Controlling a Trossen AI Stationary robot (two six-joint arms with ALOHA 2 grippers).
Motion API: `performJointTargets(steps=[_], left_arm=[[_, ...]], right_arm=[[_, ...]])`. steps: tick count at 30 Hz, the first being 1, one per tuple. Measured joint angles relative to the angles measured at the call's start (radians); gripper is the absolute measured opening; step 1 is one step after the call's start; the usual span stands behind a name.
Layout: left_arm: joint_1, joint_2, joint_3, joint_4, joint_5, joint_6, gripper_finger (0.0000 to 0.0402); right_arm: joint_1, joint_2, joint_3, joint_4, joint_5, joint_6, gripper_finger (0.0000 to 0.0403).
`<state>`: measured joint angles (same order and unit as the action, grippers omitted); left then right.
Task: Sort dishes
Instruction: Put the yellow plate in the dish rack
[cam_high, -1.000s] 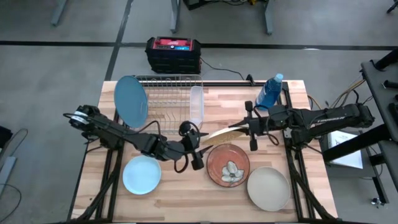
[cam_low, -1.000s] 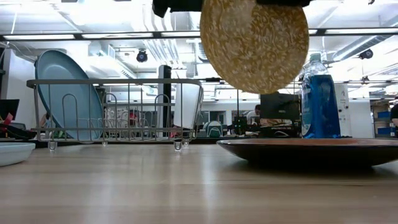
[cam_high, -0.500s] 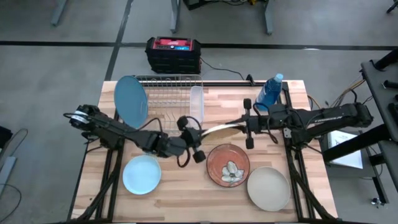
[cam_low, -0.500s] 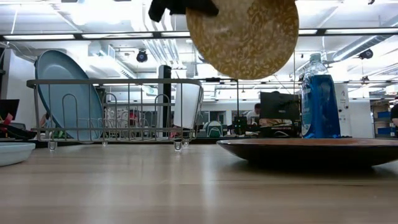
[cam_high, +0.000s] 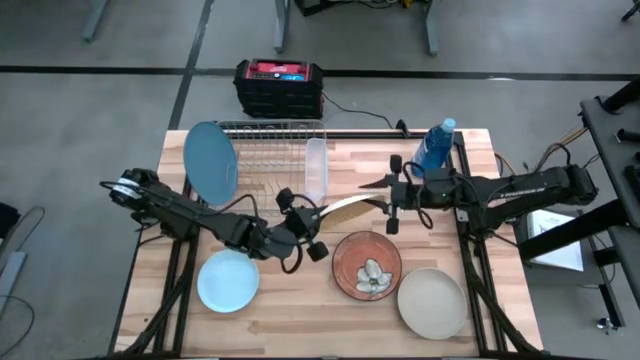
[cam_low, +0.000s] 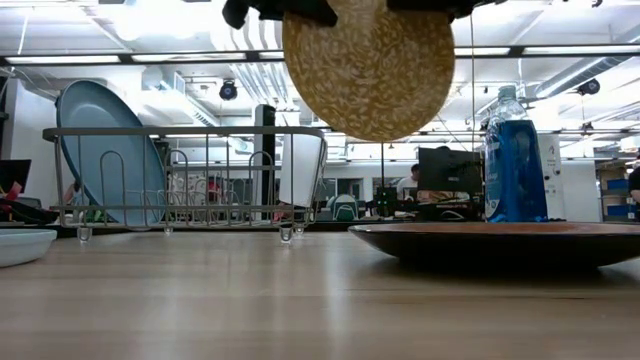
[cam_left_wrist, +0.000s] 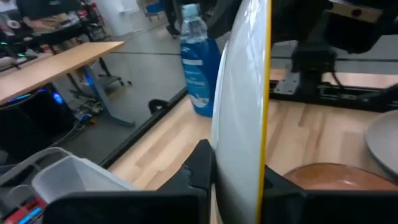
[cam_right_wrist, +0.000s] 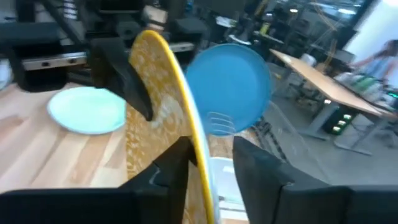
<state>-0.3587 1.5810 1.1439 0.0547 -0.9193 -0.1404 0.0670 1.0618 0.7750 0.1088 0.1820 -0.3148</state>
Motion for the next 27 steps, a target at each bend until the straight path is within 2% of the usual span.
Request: performJointTargets(steps=[9, 14, 19, 24, 27], left_arm=[[-0.031, -0.044, 0.0, -0.023, -0.078, 0.034, 0.0013], [-0.058, -0.093, 0.0, -0.101, -0.242, 0.032, 0.0013], [-0.104, -0.154, 0.0, -0.136, -0.384, 0.031, 0.0012], [-0.151, -0.187, 0.0, -0.185, -0.666, 0.1, 0.0012], [-0.148, -0.232, 0.001, -0.192, -0.647, 0.091, 0.0012]], right_arm=[[-0.004, -0.061, 0.0, -0.021, 0.034, 0.029, 0.0197], [-0.004, -0.104, 0.0, -0.088, 0.16, 0.09, 0.0229], [-0.004, -0.162, -0.001, -0.194, 0.244, 0.184, 0.0242], [-0.003, -0.194, -0.002, -0.262, 0.246, 0.258, 0.0236], [-0.003, -0.189, -0.002, -0.29, 0.243, 0.281, 0.023]])
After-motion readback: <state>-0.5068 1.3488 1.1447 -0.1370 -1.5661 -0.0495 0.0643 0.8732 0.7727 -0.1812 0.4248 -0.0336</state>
